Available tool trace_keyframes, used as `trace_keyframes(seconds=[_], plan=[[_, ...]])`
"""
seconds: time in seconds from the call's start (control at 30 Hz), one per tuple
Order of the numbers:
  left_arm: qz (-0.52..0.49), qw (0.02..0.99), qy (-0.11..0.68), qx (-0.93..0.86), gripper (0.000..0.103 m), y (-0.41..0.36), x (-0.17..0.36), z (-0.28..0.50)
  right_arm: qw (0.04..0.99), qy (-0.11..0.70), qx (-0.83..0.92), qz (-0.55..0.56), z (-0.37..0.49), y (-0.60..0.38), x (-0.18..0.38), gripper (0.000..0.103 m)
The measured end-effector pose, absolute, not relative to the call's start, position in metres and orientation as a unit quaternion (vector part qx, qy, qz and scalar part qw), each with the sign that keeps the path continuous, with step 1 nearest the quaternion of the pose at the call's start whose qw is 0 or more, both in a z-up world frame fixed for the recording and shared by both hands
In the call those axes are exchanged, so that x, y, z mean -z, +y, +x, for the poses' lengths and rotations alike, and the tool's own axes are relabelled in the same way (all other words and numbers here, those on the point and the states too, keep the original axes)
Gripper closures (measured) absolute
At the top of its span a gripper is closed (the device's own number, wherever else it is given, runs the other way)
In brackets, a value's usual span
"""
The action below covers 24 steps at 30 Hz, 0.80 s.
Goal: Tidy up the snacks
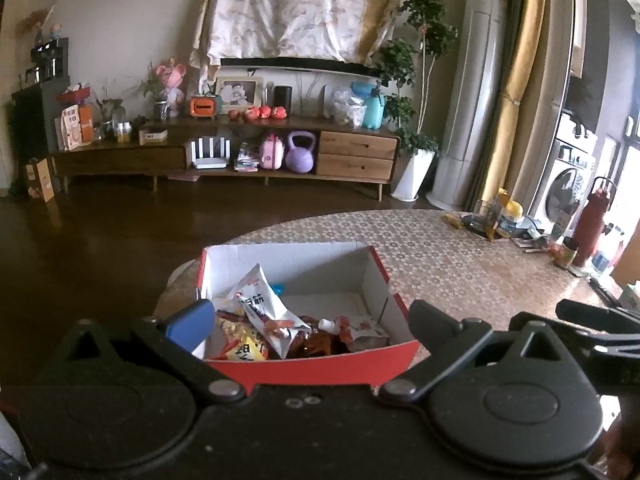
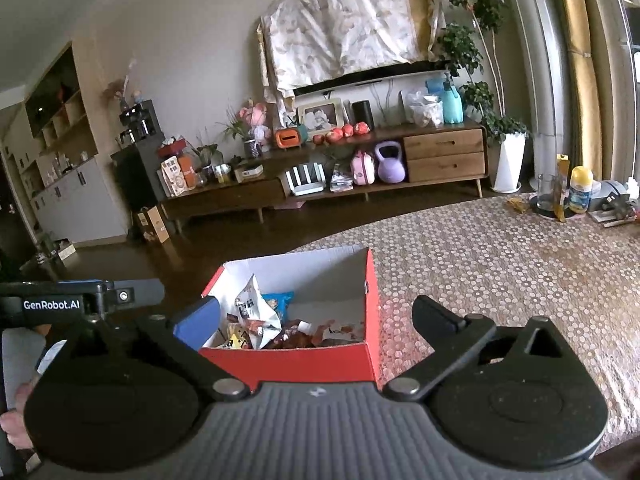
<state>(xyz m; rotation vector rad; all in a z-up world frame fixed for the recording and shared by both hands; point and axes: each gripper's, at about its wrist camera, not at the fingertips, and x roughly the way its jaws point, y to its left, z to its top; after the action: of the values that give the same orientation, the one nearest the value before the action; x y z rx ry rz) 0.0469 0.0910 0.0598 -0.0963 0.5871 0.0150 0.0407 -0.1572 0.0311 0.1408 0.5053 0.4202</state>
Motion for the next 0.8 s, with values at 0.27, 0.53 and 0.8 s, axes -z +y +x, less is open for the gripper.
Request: trace_keyframes(seconds=[0.27,0.53,0.8], plan=[[-0.039,0.956,0.292,-0.017,0.000,0.0900,-0.0613,0.0448,0.943,0.253,-0.206,0.065,0.0415,-0.1562,-0.0301,0.000],[-0.044,0.955,0.293,-0.023,0.000,0.0930,-0.0596,0.0419,0.943,0.256,-0.200,0.067,0.0431,-0.1570,-0.0278,0.000],[-0.046,0.954,0.296,-0.024,0.000,0.0953,-0.0595,0.0415,0.943,0.260,-0.199,0.068,0.0438,-0.1574,-0.0268,0.000]])
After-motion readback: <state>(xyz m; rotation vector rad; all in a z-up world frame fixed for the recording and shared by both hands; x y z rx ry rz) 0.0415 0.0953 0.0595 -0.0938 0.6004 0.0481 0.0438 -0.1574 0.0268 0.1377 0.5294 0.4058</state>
